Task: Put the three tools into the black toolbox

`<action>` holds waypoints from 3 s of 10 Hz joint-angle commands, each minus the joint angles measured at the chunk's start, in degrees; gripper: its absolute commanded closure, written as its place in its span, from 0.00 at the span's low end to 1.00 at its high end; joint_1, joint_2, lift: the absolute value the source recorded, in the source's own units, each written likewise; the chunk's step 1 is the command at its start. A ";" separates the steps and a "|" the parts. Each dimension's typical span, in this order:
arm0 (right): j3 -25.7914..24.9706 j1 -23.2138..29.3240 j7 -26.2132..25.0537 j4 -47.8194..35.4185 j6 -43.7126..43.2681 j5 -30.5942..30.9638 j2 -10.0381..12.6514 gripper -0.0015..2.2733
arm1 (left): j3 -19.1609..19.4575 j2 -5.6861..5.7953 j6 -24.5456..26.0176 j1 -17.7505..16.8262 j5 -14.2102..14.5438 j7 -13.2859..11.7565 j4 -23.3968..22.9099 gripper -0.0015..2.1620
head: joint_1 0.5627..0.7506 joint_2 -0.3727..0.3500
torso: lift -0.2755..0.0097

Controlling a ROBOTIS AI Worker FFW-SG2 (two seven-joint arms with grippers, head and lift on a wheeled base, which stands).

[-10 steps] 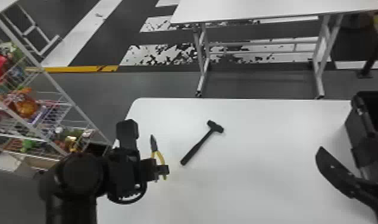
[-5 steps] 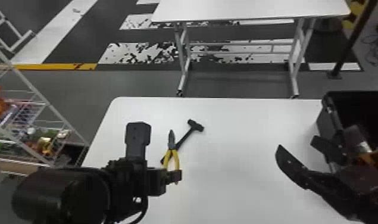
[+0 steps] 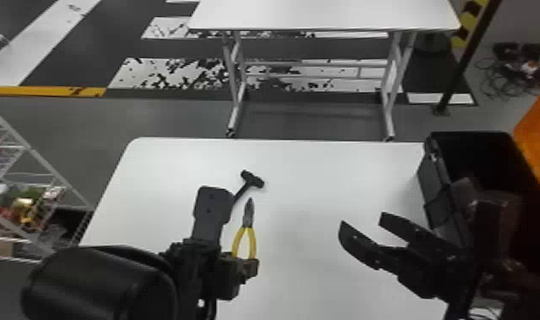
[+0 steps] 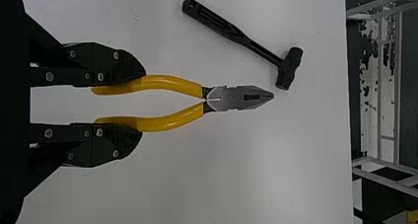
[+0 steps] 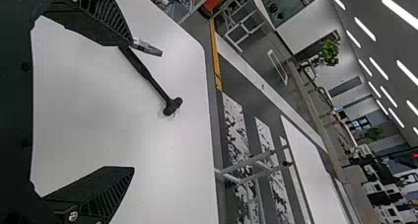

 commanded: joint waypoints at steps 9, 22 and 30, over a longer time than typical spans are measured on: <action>5.17 -12.31 2.53 16.74 4.41 -1.89 4.23 0.04 | -9.13 -0.35 0.77 -0.69 -4.61 1.43 0.07 0.75 | 0.70 0.71 | 0.79; 7.37 -15.47 3.23 20.26 7.75 -1.80 5.72 0.99 | -19.94 -1.67 0.77 -2.27 -7.68 3.89 0.86 0.75 | 0.70 0.63 | 0.79; 4.47 -10.64 2.70 13.93 7.58 -1.36 5.63 0.99 | -18.98 -1.32 0.77 -0.25 -7.42 2.14 -0.28 0.05 | 0.70 0.60 | 0.79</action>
